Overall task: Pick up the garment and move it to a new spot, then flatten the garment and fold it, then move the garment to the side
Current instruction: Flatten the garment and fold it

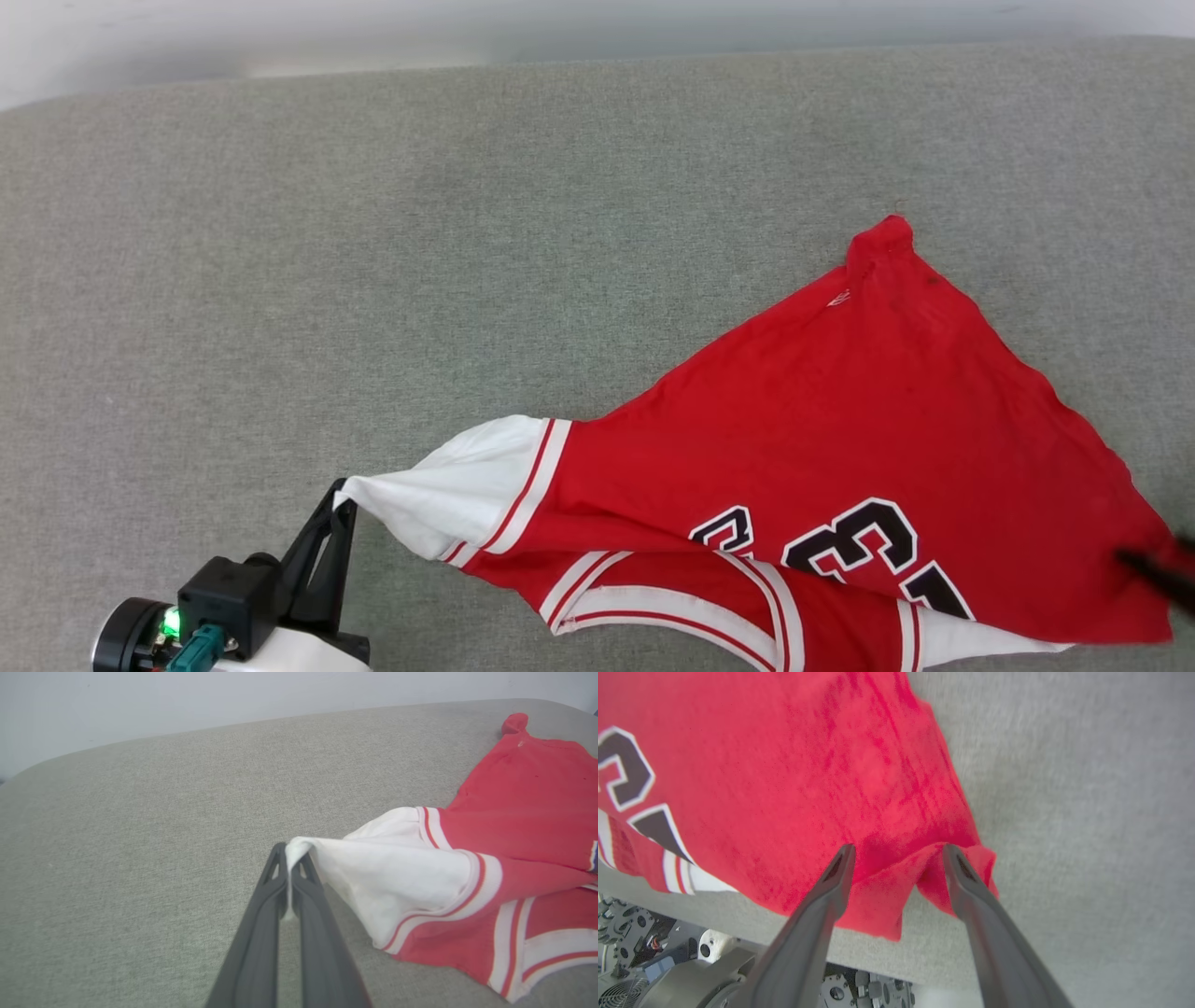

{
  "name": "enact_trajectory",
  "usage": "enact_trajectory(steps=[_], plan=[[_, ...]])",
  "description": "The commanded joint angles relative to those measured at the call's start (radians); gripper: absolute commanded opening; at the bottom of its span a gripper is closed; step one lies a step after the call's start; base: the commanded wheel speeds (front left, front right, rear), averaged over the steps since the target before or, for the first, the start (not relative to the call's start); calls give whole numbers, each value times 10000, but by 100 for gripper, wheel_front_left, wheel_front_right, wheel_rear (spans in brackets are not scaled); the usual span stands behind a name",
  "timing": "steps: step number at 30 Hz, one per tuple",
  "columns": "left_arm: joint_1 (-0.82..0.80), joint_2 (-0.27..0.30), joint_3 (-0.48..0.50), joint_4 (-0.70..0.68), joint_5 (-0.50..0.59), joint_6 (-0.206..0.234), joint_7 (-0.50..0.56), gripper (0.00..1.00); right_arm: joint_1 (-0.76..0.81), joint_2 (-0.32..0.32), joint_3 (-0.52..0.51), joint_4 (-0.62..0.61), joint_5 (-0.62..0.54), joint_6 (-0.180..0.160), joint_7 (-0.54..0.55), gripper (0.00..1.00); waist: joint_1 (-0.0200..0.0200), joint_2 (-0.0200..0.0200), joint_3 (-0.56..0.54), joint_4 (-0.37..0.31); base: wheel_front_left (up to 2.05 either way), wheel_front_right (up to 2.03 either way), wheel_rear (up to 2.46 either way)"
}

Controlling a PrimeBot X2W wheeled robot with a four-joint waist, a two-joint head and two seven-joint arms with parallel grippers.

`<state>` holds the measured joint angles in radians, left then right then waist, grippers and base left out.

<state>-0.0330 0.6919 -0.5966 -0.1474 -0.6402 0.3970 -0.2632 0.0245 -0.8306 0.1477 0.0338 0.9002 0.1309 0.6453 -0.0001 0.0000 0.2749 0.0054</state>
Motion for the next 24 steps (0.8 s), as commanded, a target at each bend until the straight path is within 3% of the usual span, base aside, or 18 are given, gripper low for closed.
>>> enact_trajectory(steps=[1,6,9,16,24], plan=[[18,-54,-11,5,63,-19,-21,0,-350,-110,-425,-432,-95,-5,-52,100,1,0,13,45,0,0,0],[-210,-132,-74,-25,146,-78,-20,0,-1379,-491,-1359,-1788,-443,-5,628,100,1,0,199,227,0,0,0],[-398,-188,-108,-40,240,-131,-20,0,-2453,-701,-1364,-2345,-657,-5,1452,100,1,0,409,358,0,0,0],[-783,-285,-216,-51,409,-255,-19,0,-5082,-577,1,-2104,-1230,-5,3329,100,1,0,959,677,0,0,0],[-1417,-493,-369,-130,684,-423,-2,0,-8268,515,2299,-393,-2161,-5,5076,100,1,0,1820,1163,0,0,0]])
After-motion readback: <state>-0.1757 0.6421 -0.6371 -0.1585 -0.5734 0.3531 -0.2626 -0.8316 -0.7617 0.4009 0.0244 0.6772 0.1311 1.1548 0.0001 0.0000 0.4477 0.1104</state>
